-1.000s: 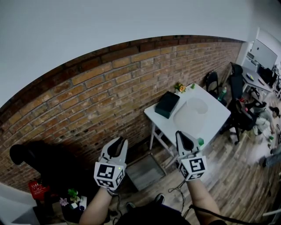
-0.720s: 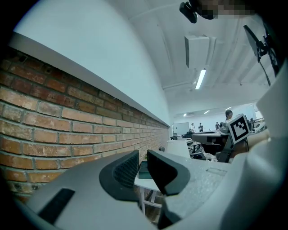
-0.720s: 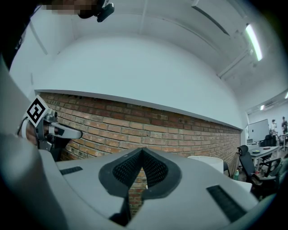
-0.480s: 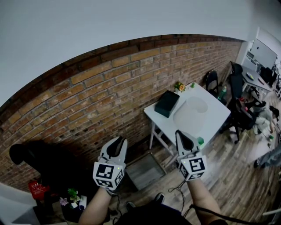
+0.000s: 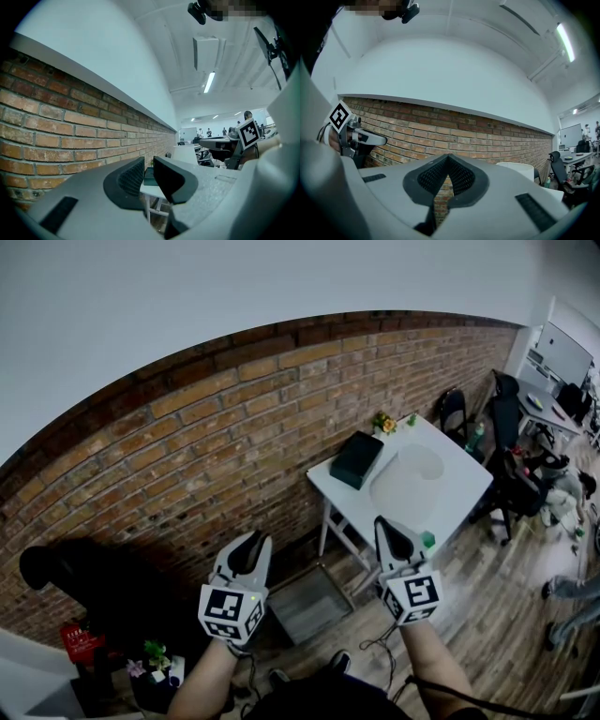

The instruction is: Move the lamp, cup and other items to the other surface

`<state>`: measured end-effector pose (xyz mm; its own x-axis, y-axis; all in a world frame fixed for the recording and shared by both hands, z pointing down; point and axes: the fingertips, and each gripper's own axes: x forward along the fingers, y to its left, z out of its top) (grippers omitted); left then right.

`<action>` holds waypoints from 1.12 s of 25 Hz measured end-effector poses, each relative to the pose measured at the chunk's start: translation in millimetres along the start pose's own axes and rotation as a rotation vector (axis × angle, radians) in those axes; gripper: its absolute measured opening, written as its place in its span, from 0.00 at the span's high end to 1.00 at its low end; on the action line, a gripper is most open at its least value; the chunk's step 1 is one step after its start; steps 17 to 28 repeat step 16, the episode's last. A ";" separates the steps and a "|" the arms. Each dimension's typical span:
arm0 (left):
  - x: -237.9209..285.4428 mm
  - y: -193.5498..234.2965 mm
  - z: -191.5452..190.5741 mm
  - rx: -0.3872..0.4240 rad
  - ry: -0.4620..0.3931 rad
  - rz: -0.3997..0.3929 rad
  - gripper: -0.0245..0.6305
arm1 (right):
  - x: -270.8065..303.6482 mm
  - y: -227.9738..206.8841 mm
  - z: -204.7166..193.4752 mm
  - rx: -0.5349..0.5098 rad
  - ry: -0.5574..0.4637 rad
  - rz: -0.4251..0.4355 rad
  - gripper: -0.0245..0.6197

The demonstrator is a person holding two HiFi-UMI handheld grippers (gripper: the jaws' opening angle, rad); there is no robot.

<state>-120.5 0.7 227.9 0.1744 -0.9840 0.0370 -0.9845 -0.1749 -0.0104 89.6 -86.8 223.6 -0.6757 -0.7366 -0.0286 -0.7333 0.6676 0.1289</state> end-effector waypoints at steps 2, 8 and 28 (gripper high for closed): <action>0.4 -0.6 -1.9 -0.001 0.002 0.000 0.88 | -0.8 -0.9 -1.3 0.001 0.001 -0.001 0.96; 4.0 -4.2 -5.4 -0.003 0.009 0.000 0.88 | -1.6 -6.0 -4.2 0.003 0.005 -0.002 0.96; 7.6 -9.5 -7.7 -0.010 0.009 0.000 0.88 | -3.0 -11.8 -3.3 0.008 -0.002 -0.001 0.96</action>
